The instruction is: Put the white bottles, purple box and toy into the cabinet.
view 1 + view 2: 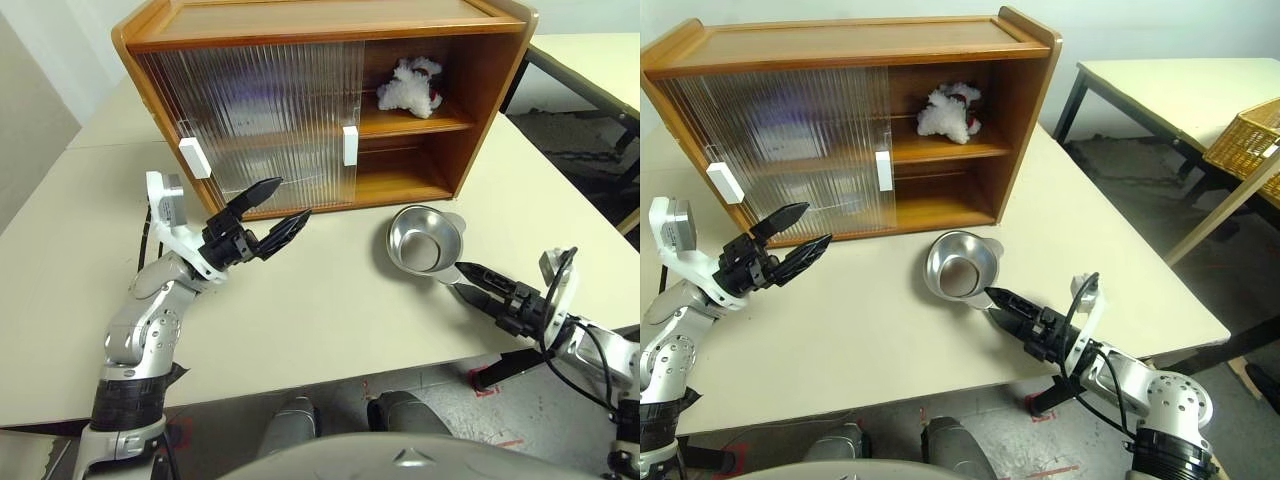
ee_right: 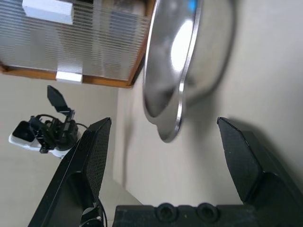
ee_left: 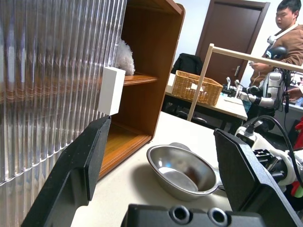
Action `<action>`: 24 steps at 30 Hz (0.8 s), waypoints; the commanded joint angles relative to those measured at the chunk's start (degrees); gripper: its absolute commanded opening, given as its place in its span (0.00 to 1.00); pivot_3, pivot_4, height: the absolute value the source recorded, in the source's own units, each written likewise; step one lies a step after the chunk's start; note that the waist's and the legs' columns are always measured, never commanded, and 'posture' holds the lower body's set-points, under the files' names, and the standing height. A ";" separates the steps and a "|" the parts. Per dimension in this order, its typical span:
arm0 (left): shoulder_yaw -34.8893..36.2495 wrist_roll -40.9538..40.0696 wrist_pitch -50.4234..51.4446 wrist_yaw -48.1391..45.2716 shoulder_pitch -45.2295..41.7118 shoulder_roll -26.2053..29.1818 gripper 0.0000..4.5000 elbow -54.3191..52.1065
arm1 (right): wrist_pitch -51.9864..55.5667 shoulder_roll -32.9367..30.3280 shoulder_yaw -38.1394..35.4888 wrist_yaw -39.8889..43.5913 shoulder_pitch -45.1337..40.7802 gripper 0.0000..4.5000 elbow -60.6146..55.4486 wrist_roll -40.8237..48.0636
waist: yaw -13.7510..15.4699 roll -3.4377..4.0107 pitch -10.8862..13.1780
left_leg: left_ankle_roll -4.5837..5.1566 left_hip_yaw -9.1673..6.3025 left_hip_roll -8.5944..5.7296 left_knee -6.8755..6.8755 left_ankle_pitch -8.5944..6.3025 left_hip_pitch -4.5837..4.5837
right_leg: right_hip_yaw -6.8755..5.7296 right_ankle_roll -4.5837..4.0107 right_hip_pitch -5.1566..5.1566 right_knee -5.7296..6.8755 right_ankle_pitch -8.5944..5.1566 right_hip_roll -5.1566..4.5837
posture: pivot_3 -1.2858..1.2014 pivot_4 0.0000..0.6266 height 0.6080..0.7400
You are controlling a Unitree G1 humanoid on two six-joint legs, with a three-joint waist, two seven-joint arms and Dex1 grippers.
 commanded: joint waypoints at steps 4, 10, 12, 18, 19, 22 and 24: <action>0.72 -0.22 0.46 0.05 1.00 0.71 1.00 -1.13 | -0.18 1.50 1.94 -2.07 -1.61 1.00 -0.16 0.14 | 0.25 -0.01 0.02 | 0.00 -0.01 0.00 0.00 0.00 0.00 | 0.00 0.00 0.00 0.00 0.00 0.00 | 0.48 0.10 1.00; 0.87 -0.27 0.54 0.37 1.23 0.80 1.00 -1.52 | -0.64 1.46 2.01 -2.36 -3.14 1.00 0.79 -0.05 | 0.41 -0.01 0.02 | 0.00 -0.01 0.00 0.01 0.00 0.00 | 0.01 0.00 0.01 0.00 0.00 0.00 | 0.48 0.10 1.00; 0.89 -0.25 0.54 0.38 1.11 0.84 1.00 -1.49 | -1.33 0.99 2.05 -1.72 -3.73 0.91 1.46 -1.05 | 0.43 -0.01 0.02 | 0.00 -0.02 0.00 0.00 -0.01 0.00 | 0.00 0.00 0.00 0.00 0.00 0.00 | 0.48 0.10 1.00; 0.72 -0.09 0.44 0.42 0.43 0.75 1.00 -1.12 | -2.50 0.44 2.31 -0.52 -4.53 0.44 2.47 -2.45 | 0.43 -0.01 0.02 | -0.01 -0.02 0.00 0.00 -0.01 0.00 | 0.00 -0.01 0.00 0.00 0.01 0.00 | 0.47 0.09 1.00; 0.70 -0.07 0.43 0.40 0.34 0.75 1.00 -1.05 | -2.72 0.35 2.40 -0.24 -4.55 0.35 2.57 -2.70 | 0.43 -0.01 0.02 | -0.01 -0.02 0.00 0.00 -0.01 0.00 | 0.00 -0.01 0.00 0.00 0.01 0.00 | 0.47 0.09 1.00; 0.63 0.00 0.37 0.37 0.10 0.71 1.00 -0.86 | -3.27 0.26 2.48 0.60 -4.72 0.09 2.88 -3.53 | 0.43 -0.01 0.02 | -0.01 -0.02 0.00 0.00 -0.01 0.00 | 0.00 -0.01 0.00 0.00 0.01 0.00 | 0.47 0.09 1.00; 0.60 0.08 0.31 0.35 -0.09 0.69 1.00 -0.70 | -3.66 0.26 2.50 1.11 -4.86 0.00 3.15 -4.02 | 0.42 0.00 0.01 | -0.01 -0.01 0.00 0.01 -0.01 0.01 | 0.00 -0.02 0.01 0.00 0.01 0.00 | 0.47 0.08 1.00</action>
